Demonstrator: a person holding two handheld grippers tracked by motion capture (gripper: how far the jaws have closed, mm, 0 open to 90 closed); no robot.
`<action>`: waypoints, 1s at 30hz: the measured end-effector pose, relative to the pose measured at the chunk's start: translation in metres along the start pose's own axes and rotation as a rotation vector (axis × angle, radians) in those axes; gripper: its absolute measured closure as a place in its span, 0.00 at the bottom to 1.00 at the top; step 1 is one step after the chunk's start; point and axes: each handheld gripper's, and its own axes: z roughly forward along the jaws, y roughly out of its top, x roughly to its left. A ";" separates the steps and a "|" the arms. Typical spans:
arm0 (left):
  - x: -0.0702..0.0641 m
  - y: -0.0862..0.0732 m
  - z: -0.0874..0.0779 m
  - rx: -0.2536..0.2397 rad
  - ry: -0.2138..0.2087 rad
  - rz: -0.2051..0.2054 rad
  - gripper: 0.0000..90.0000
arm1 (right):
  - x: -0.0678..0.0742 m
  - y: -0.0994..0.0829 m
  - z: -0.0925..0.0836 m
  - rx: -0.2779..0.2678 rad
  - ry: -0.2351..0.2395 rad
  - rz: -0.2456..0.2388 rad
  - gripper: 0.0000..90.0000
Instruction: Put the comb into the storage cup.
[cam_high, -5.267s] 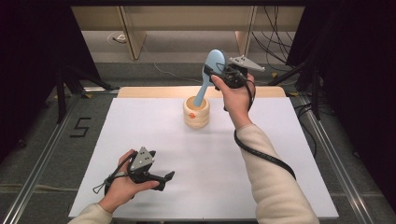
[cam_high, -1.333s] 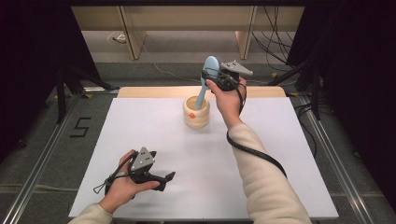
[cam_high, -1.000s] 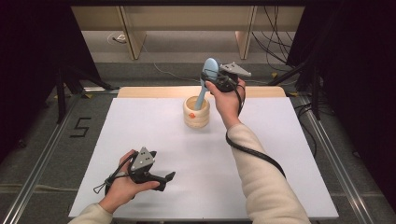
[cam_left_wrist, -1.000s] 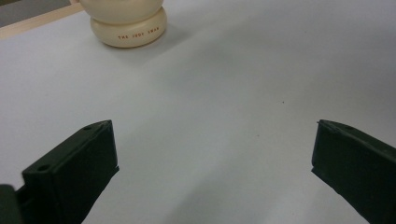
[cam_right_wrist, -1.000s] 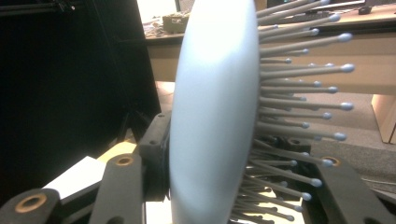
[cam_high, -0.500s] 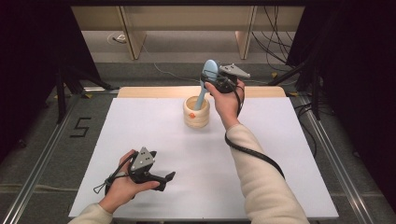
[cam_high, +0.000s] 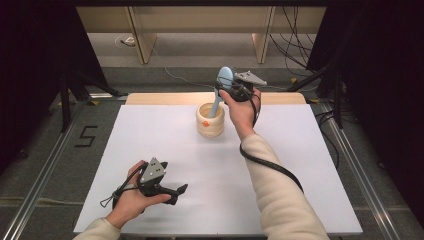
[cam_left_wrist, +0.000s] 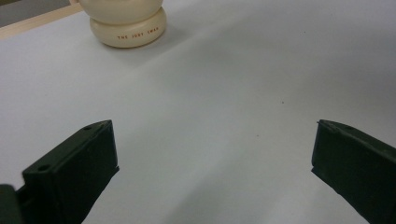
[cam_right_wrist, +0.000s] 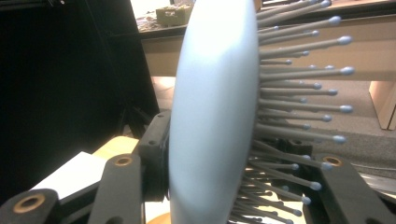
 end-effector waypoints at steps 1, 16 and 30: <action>0.000 0.000 0.000 0.001 0.000 0.000 0.00 | 0.000 -0.001 0.000 0.000 -0.002 0.001 0.56; -0.001 0.000 0.001 0.003 -0.004 0.000 0.00 | 0.001 -0.007 0.005 0.013 -0.003 0.013 0.56; 0.000 0.000 0.000 0.004 -0.004 0.000 0.00 | -0.002 -0.015 0.009 0.022 -0.008 0.032 0.56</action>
